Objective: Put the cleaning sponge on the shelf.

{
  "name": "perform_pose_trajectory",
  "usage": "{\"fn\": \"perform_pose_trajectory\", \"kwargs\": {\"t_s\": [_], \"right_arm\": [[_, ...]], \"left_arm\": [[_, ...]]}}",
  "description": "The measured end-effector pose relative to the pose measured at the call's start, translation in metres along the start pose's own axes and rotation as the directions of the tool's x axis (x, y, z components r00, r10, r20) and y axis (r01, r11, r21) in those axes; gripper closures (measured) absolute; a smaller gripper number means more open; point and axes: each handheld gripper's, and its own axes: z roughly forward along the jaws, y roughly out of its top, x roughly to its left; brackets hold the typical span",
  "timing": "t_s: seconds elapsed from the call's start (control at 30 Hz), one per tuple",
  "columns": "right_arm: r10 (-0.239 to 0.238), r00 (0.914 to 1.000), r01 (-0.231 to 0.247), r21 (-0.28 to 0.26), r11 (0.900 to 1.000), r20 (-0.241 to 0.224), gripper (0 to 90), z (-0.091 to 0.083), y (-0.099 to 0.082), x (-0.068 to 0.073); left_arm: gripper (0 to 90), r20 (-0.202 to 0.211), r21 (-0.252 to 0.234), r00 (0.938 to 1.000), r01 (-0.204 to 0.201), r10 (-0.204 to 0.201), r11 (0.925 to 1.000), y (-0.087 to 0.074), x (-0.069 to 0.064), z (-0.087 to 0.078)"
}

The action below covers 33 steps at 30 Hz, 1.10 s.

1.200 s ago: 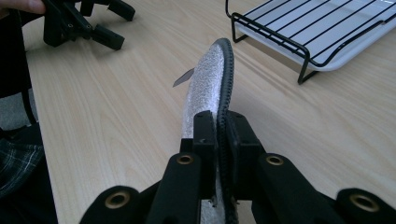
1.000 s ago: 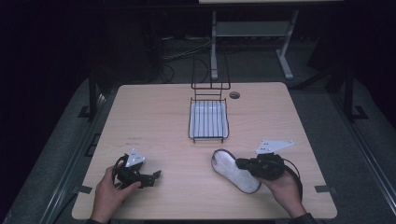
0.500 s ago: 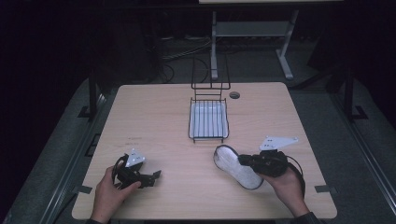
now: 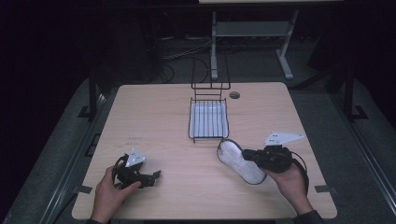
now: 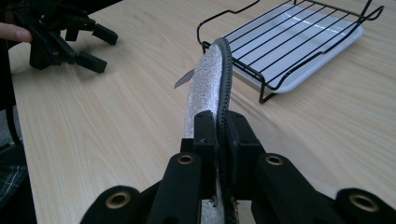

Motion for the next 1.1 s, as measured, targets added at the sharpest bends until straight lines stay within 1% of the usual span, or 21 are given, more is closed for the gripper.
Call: {"fn": "perform_pose_trajectory", "kwargs": {"t_s": [0.3,0.57,0.83,0.93,1.1], "right_arm": [[0.001,0.9997,0.0,-0.026,0.9997,0.023,83.8,-0.007,0.007,-0.009],[0.021,0.9993,-0.019,-0.044,0.9988,0.032,83.8,-0.01,0.009,-0.019],[0.035,0.9984,-0.032,-0.07,0.997,0.044,83.8,-0.014,0.015,-0.027],[0.04,0.9983,-0.037,-0.085,0.9957,0.043,83.7,-0.014,0.019,-0.03],[0.045,0.9981,-0.041,-0.093,0.9948,0.043,83.7,-0.011,0.026,-0.035]], "left_arm": [[12.7,0.0,0.0,1.0,0.0,0.0,1.0,0.0,0.0,0.0],[12.7,0.0,0.001,1.0,0.0,0.0,1.0,0.0,0.0,0.0],[12.7,0.0,0.0,1.0,0.003,-0.003,1.0,0.0,0.0,0.0],[12.7,0.0,0.0,1.0,0.003,-0.003,1.0,0.0,0.0,0.0],[12.7,0.0,0.001,1.0,0.002,-0.002,1.0,0.0,0.0,0.0]]}}
